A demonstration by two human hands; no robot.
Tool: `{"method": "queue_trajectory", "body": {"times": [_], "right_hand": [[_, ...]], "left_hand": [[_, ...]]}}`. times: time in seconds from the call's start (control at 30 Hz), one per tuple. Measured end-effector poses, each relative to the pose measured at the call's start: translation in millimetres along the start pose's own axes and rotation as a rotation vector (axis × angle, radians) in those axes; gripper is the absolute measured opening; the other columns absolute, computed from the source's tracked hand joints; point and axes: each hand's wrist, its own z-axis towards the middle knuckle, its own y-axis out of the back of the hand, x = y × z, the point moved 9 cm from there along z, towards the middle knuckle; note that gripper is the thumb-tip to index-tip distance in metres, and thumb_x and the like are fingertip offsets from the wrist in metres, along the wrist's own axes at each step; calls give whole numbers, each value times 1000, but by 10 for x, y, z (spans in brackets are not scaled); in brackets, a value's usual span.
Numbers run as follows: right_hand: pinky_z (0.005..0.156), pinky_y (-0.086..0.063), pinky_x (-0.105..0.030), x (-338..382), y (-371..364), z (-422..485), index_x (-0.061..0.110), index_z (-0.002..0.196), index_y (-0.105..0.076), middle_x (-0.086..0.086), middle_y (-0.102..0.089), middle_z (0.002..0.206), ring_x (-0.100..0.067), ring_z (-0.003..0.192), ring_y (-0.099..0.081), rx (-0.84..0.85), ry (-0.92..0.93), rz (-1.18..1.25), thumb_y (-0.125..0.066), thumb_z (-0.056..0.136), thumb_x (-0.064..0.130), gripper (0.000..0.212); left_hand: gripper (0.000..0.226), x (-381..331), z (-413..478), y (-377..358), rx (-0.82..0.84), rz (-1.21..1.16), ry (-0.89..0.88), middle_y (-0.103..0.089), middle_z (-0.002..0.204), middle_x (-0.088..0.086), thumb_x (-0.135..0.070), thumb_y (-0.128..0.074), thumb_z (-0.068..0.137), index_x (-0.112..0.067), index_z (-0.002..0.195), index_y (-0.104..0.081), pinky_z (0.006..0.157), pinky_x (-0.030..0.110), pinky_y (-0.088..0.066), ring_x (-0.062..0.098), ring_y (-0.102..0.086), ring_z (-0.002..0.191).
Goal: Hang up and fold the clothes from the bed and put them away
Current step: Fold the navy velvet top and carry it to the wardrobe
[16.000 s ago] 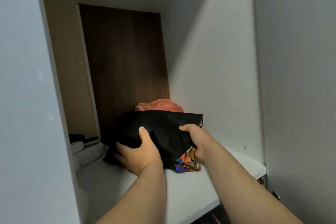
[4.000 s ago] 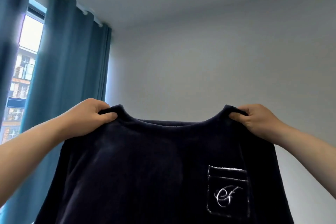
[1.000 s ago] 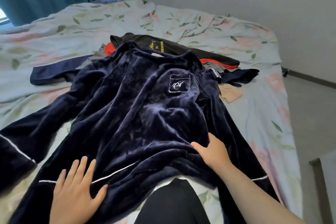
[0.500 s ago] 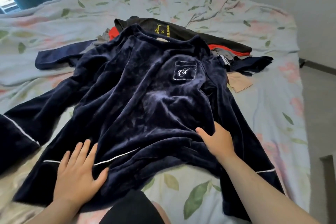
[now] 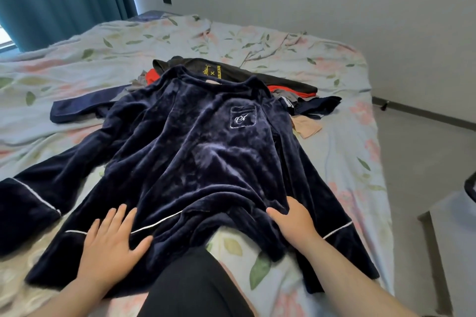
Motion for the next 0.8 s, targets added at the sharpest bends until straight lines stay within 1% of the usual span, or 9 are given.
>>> {"method": "queue_trajectory", "body": {"times": [0.07, 0.13, 0.2, 0.27, 0.3, 0.4, 0.53, 0.6, 0.8], "right_hand": [[70, -45, -13, 2, 4, -39, 41, 95, -61, 21, -68, 96, 3, 91, -63, 7, -15, 7, -72, 88, 34, 15], [70, -47, -17, 8, 8, -72, 38, 97, -62, 17, -69, 97, 0, 91, -64, 13, -32, 16, -71, 89, 32, 13], [70, -48, -18, 8, 8, -95, 35, 100, -63, 15, -69, 99, -3, 92, -65, 19, -47, 30, -70, 90, 31, 13], [70, -48, -20, 2, 16, -114, 32, 103, -63, 13, -69, 100, -6, 93, -65, 21, -62, 47, -70, 90, 31, 14], [70, -49, -20, -3, 21, -121, 31, 104, -63, 13, -69, 100, -6, 92, -65, 21, -70, 54, -70, 90, 31, 15], [74, -51, -25, -20, 23, -137, 28, 105, -64, 10, -69, 101, -9, 92, -66, 24, -83, 66, -69, 91, 31, 15], [85, -55, -33, -16, 13, -157, 25, 106, -64, 7, -69, 102, -12, 94, -66, 17, -87, 73, -68, 91, 30, 16], [88, -55, -35, -26, 7, -158, 24, 106, -64, 7, -69, 102, -12, 94, -66, 15, -92, 78, -68, 91, 29, 16], [74, -51, -25, -34, 10, -158, 28, 100, -64, 8, -69, 98, -10, 89, -66, 6, -103, 94, -67, 91, 31, 10]], "left_hand": [[98, 5, -14, 31, 14, -36, -14, -33, 159, 3, -80, -17, 74, -24, 151, -40, 121, 42, -12, 20, -24, 150], [94, 18, -7, 68, 31, -115, -15, -30, 161, 1, -78, -17, 77, -26, 151, -38, 121, 39, -10, 17, -20, 151], [76, 62, 13, 144, 20, -226, 9, -37, 157, 2, -68, -29, 87, -23, 146, -48, 120, 41, -19, 19, -28, 148], [53, 143, 34, 220, -12, -296, 44, -44, 153, 3, -50, -50, 97, -19, 139, -57, 117, 43, -28, 21, -36, 144], [48, 178, 44, 238, -18, -302, 59, -45, 152, 3, -41, -57, 97, -18, 138, -58, 116, 43, -30, 22, -38, 143], [47, 222, 28, 211, 2, -320, 81, -45, 152, 4, -32, -61, 96, -15, 139, -57, 116, 42, -30, 21, -37, 143], [47, 225, 8, 185, 12, -345, 86, -43, 154, 3, -33, -60, 97, -16, 140, -55, 117, 43, -29, 20, -33, 145], [47, 227, 5, 183, 14, -352, 92, -43, 154, 3, -33, -60, 96, -16, 140, -55, 117, 43, -29, 20, -33, 145], [46, 223, -5, 185, 18, -367, 105, -41, 155, 2, -33, -59, 97, -17, 140, -55, 117, 43, -28, 19, -31, 147]]}}
